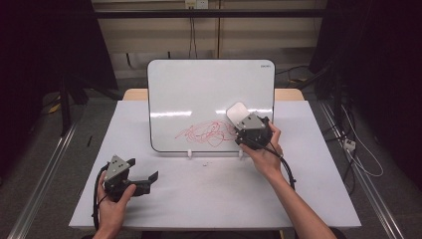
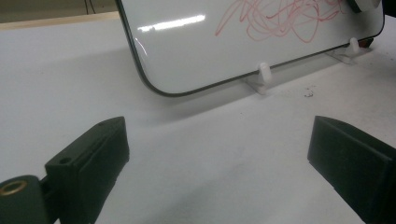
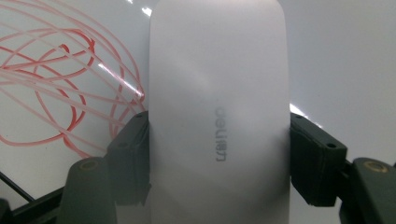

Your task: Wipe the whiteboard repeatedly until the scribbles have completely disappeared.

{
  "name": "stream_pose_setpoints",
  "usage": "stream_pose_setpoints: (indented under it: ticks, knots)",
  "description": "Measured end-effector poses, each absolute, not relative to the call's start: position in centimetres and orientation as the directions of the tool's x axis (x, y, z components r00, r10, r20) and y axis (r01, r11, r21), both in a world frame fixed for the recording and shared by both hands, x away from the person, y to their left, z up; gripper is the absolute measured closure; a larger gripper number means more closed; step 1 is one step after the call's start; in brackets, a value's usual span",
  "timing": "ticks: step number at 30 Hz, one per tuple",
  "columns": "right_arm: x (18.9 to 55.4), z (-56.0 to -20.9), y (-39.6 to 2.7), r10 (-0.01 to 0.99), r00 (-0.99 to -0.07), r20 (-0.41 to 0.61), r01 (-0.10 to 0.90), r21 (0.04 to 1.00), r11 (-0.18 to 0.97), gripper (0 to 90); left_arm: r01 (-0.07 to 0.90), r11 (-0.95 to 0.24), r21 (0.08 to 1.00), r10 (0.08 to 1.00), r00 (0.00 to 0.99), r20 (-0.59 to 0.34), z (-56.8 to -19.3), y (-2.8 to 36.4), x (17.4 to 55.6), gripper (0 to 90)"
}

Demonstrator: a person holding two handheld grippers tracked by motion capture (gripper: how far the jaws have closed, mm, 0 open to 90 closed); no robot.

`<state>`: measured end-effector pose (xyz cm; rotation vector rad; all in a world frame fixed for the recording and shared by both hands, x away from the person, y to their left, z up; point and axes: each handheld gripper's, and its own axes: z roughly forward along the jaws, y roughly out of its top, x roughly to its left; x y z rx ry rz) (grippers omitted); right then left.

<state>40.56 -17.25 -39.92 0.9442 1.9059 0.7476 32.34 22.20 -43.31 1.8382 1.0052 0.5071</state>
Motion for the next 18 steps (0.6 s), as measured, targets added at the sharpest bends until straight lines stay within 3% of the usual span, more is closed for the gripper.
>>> stream_pose_setpoints:
  ticks: [18]
  knots:
    - [40.38,-40.23,-16.31,0.822,-0.35,-0.45,0.321,0.766,0.557,31.3,0.415,-0.218,0.884,0.818,0.571,-0.066,-43.16,22.28,32.15,5.3]
